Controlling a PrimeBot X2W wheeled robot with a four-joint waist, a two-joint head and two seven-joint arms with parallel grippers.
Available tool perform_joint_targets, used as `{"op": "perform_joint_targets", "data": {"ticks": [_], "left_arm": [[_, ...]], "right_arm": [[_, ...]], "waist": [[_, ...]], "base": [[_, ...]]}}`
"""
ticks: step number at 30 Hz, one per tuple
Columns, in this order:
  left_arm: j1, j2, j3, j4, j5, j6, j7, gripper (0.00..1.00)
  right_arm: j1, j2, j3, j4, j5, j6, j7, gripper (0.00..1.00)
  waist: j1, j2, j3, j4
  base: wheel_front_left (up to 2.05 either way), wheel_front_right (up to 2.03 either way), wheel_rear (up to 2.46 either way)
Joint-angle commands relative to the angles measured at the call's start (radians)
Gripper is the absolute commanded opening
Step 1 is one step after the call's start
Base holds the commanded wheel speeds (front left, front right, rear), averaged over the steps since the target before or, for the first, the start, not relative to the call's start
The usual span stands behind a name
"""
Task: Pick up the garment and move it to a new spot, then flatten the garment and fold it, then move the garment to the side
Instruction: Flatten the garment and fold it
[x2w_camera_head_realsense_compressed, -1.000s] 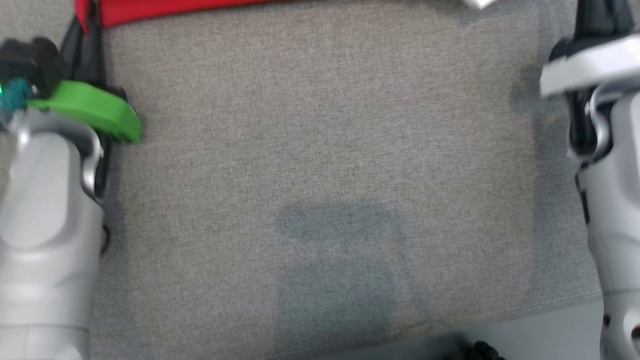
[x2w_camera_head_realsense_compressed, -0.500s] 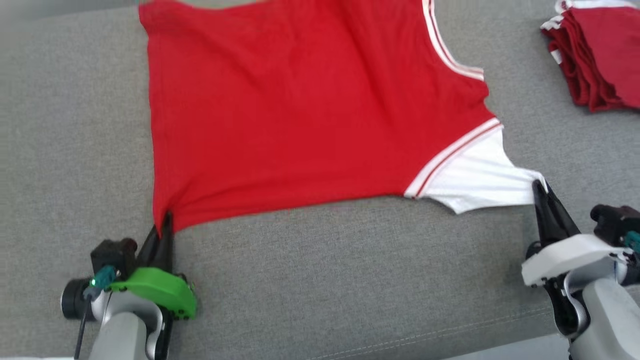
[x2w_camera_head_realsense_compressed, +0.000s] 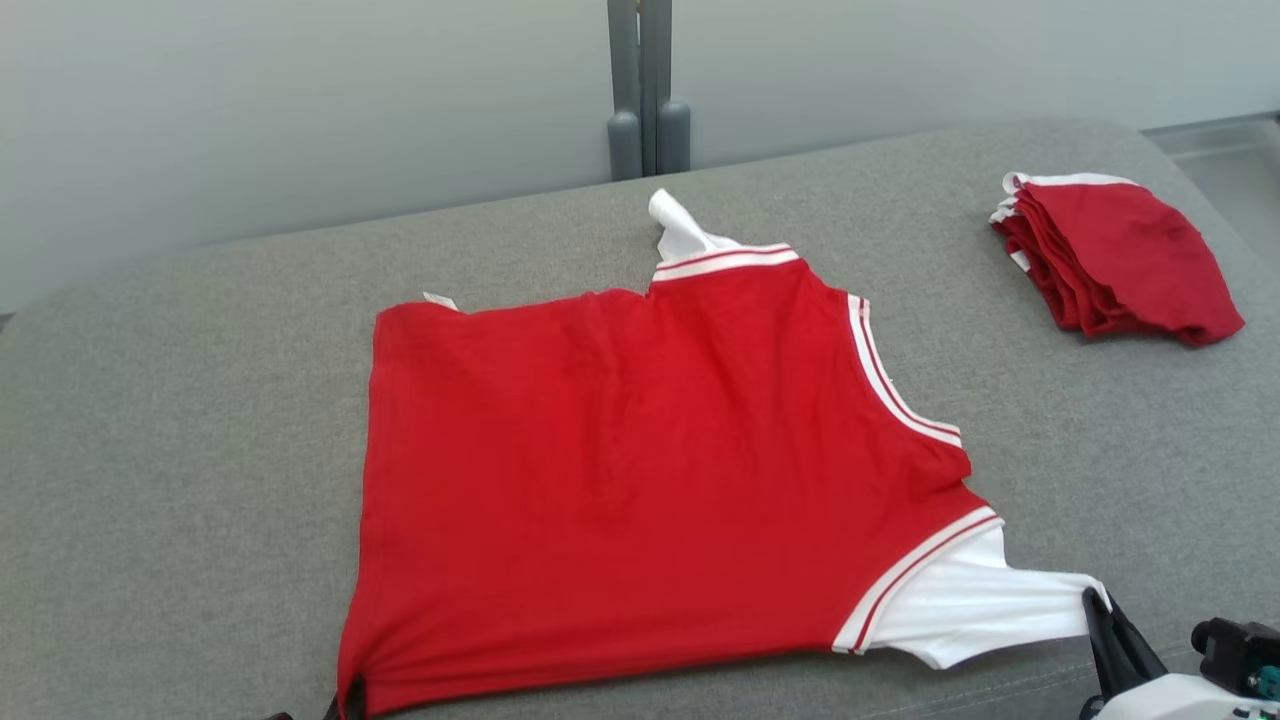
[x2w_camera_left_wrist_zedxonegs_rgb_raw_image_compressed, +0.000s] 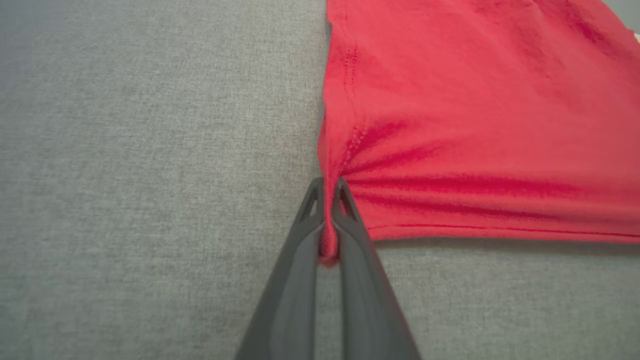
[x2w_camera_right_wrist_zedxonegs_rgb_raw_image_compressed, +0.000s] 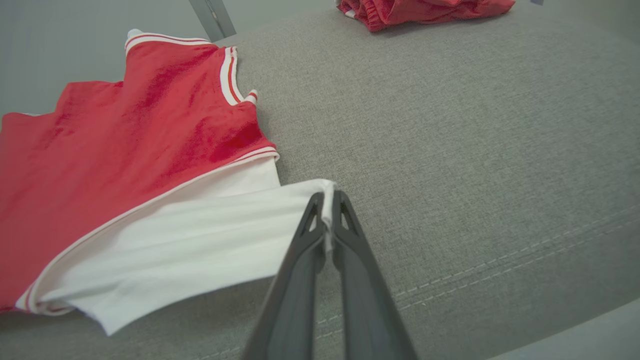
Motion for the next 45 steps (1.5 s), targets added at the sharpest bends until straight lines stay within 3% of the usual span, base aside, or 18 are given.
{"op": "perform_joint_targets", "data": {"ticks": [1, 11, 15, 18, 24, 32, 45], "left_arm": [[0.023, 0.017, 0.018, 0.0, -0.004, 0.005, 0.0, 0.0], [0.078, 0.014, -0.012, -0.006, -0.023, 0.005, 0.0, 0.0], [0.057, 0.012, -0.037, -0.068, -0.041, 0.005, 0.0, 0.0], [0.023, 0.011, -0.061, -0.107, -0.044, 0.004, 0.0, 0.0], [-0.095, 0.009, -0.105, -0.127, -0.025, 0.004, 0.0, 0.0], [-0.276, 0.009, -0.114, -0.053, 0.005, 0.004, 0.0, 0.0], [-0.442, 0.009, -0.109, 0.048, 0.061, 0.008, 0.0, 0.0]], "right_arm": [[0.017, -0.024, -0.012, 0.004, 0.004, -0.005, -0.003, 0.0], [0.094, -0.008, -0.031, -0.04, -0.002, -0.005, -0.003, 0.0], [0.061, 0.007, -0.032, -0.075, -0.006, -0.005, -0.003, 0.0], [0.009, 0.018, -0.011, -0.094, -0.001, -0.004, -0.003, 0.0], [-0.17, -0.021, 0.08, -0.049, -0.028, -0.004, -0.003, 0.0], [-0.414, -0.034, 0.153, 0.09, -0.071, -0.004, 0.001, 0.0], [-0.661, -0.023, 0.21, 0.27, -0.127, -0.004, -0.002, 0.0]], "waist": [[0.0001, -0.0001, -0.069, 0.011], [0.0001, -0.0001, -0.094, 0.039], [0.0001, -0.0001, -0.074, 0.05], [0.0001, -0.0001, -0.046, 0.053], [0.0001, -0.0001, 0.032, 0.06], [0.0001, -0.0001, 0.141, 0.075], [0.0001, -0.0001, 0.254, 0.083]], "base": [[0.0, 0.0, 0.0], [0.0, 0.0, 0.0], [0.0, 0.0, 0.0], [0.0, 0.0, 0.0], [0.0, 0.0, 0.0], [0.0, 0.0, 0.0], [0.0, 0.0, 0.0]]}}
